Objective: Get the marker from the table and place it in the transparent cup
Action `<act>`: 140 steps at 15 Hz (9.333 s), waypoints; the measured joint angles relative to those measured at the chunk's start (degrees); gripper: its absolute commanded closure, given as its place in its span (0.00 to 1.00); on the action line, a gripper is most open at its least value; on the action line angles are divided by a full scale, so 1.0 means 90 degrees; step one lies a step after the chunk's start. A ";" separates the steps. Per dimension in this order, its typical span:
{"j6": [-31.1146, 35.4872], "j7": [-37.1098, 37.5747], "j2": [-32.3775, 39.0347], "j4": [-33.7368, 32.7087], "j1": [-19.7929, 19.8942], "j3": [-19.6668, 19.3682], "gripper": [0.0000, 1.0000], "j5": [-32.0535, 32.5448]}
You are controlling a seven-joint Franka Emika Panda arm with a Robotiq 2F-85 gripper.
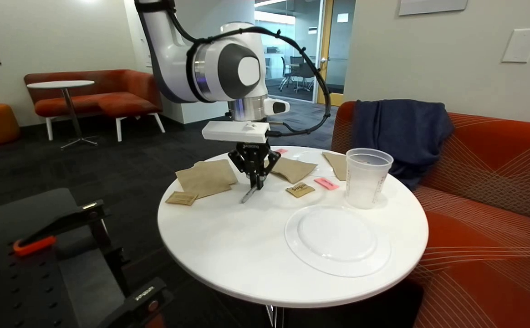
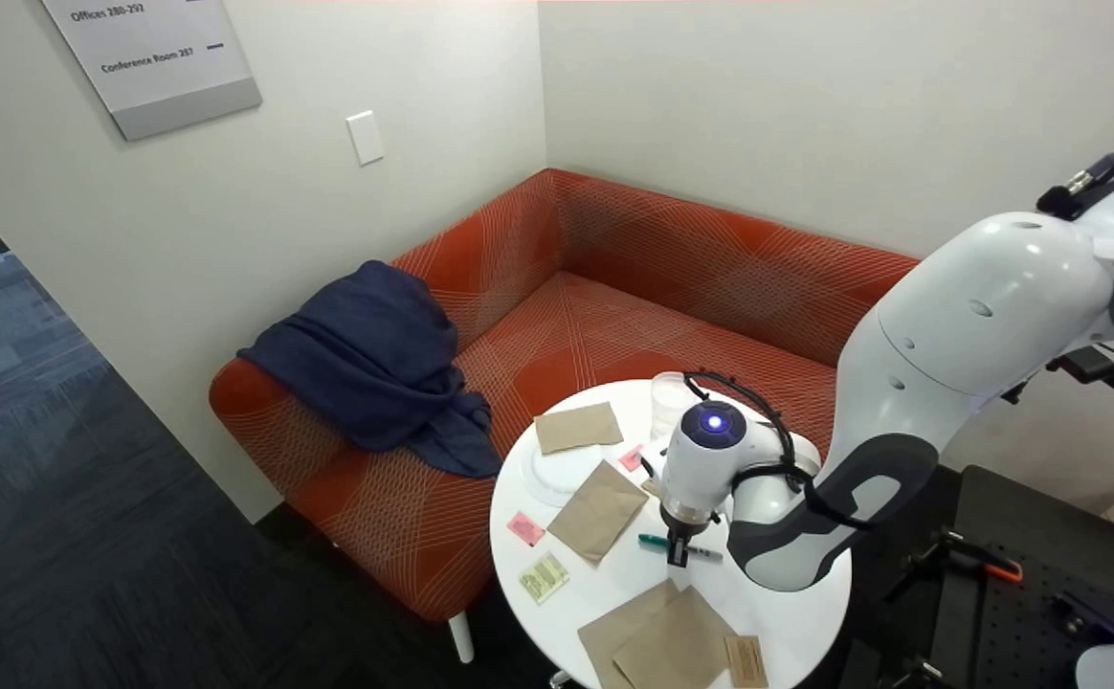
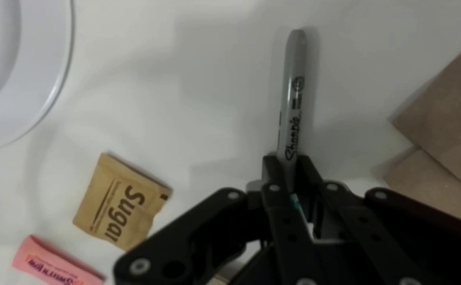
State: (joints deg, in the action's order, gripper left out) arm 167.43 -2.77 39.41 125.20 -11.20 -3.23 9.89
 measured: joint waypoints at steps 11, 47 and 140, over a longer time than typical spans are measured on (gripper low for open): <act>-0.0559 0.0000 -0.1142 0.0257 0.0216 0.0128 0.96 -0.0016; -0.2806 -0.0034 -0.3130 -0.0502 0.1515 0.0127 0.96 -0.0520; -0.7059 1.6232 0.0109 -0.2041 0.0484 0.0632 0.96 0.8910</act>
State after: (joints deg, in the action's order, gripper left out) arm 103.90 143.32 40.39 106.83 -6.84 2.45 90.08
